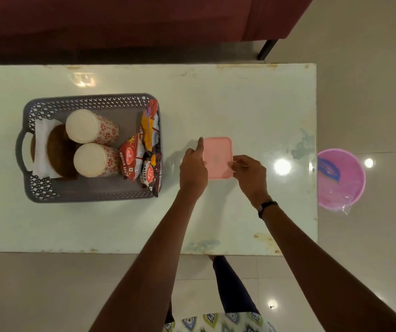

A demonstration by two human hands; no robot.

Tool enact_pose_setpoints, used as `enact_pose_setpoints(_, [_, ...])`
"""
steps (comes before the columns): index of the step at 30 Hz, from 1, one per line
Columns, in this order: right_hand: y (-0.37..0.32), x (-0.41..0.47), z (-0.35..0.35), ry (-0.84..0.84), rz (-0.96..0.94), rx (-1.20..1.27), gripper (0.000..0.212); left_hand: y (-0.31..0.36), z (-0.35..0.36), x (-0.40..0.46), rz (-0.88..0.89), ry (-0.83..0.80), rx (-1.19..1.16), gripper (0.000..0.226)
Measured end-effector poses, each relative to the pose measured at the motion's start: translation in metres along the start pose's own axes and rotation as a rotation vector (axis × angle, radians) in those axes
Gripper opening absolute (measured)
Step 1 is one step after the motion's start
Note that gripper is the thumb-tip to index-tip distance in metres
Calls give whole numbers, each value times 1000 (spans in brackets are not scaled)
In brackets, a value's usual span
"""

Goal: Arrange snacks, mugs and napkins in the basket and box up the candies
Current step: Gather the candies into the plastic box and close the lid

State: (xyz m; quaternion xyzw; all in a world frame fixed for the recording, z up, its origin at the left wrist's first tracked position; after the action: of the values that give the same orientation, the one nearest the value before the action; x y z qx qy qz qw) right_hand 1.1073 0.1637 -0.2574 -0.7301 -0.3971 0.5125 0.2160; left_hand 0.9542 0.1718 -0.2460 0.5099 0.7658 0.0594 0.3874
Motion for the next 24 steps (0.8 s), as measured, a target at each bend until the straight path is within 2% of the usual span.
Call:
enact_pose_setpoints(2, [3, 2, 1, 29, 54, 16, 16, 2, 0, 2, -1, -14, 44, 63])
enact_pose_setpoints(6, [-1, 2, 1, 17, 85, 38, 17, 11, -1, -3, 19, -35, 124, 68])
enact_pose_setpoints(12, [-20, 0, 28, -32, -6, 25, 31, 8, 7, -31, 188, 87, 333, 64])
enact_pose_setpoints(16, [-33, 4, 52, -78, -37, 15, 34, -12, 11, -47, 225, 123, 279, 61])
enact_pose_setpoints(20, [-38, -1, 73, -155, -19, 43, 35, -29, 11, -51, 191, 139, 242, 63])
enact_pose_setpoints(24, [-41, -4, 84, -157, -2, 37, 36, -38, 8, -52, 171, 146, 237, 66])
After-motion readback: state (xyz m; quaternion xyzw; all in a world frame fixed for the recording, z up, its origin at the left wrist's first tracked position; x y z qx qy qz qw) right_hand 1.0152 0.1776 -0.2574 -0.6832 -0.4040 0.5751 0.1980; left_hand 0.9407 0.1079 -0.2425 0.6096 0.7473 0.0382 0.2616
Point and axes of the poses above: each hand's wrist, its own x-axis towards the middle knuckle, its own z-axis out of the palm, y = z × x, the point moved 5 cm from there along x, towards the middle knuckle
